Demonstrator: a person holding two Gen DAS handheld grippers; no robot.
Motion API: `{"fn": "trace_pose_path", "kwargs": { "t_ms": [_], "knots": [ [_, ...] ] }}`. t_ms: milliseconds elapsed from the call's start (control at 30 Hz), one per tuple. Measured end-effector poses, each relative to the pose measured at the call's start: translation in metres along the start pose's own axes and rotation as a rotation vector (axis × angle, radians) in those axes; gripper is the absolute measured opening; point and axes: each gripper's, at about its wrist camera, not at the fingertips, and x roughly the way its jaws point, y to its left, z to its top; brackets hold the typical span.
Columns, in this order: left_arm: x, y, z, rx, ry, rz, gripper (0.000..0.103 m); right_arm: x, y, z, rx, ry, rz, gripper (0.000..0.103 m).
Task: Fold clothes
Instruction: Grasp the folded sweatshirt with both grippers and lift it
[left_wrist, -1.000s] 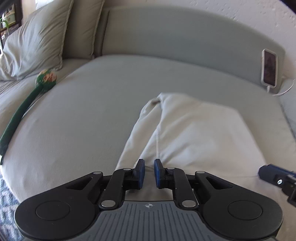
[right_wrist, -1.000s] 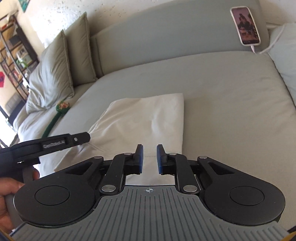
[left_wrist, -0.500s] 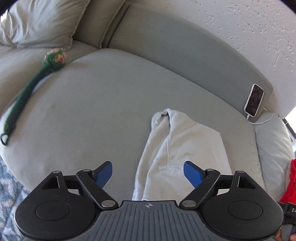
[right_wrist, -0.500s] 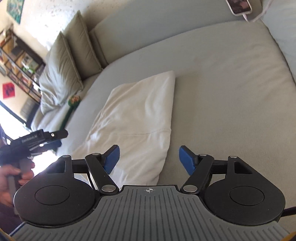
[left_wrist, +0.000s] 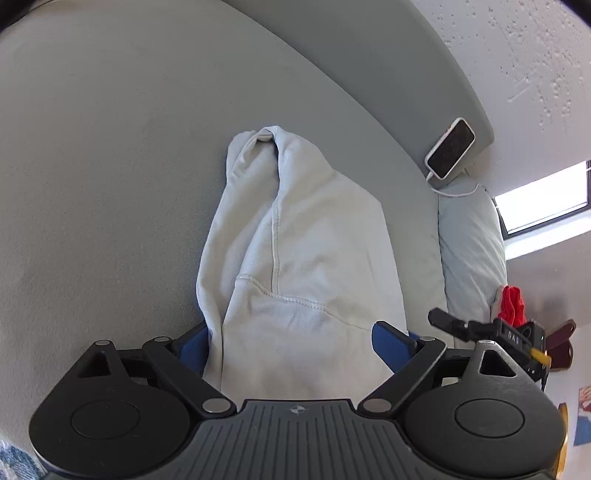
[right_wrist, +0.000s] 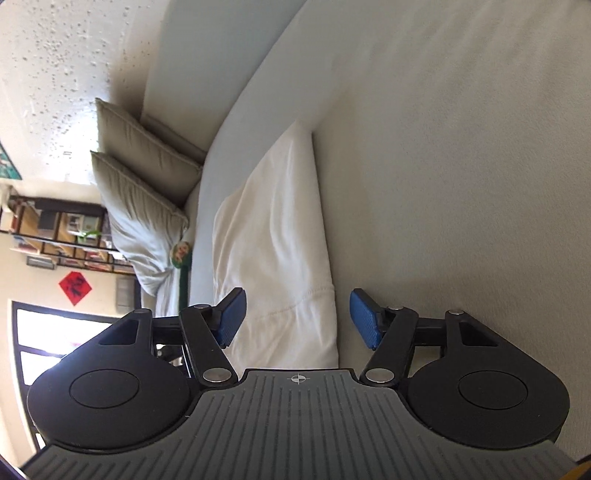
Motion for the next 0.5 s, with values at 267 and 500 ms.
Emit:
{"fn": "trace_pose_path", "kwargs": {
  "t_ms": [267, 500],
  "knots": [
    [0.040, -0.005, 0.022, 0.021, 0.017, -0.058, 0.099, 0.044, 0.012, 0.040, -0.077, -0.006, 0.004, 0.064],
    [0.046, -0.020, 0.020, 0.092, -0.042, 0.051, 0.057, 0.076, 0.014, 0.054, -0.137, -0.091, 0.001, 0.022]
  ]
}}
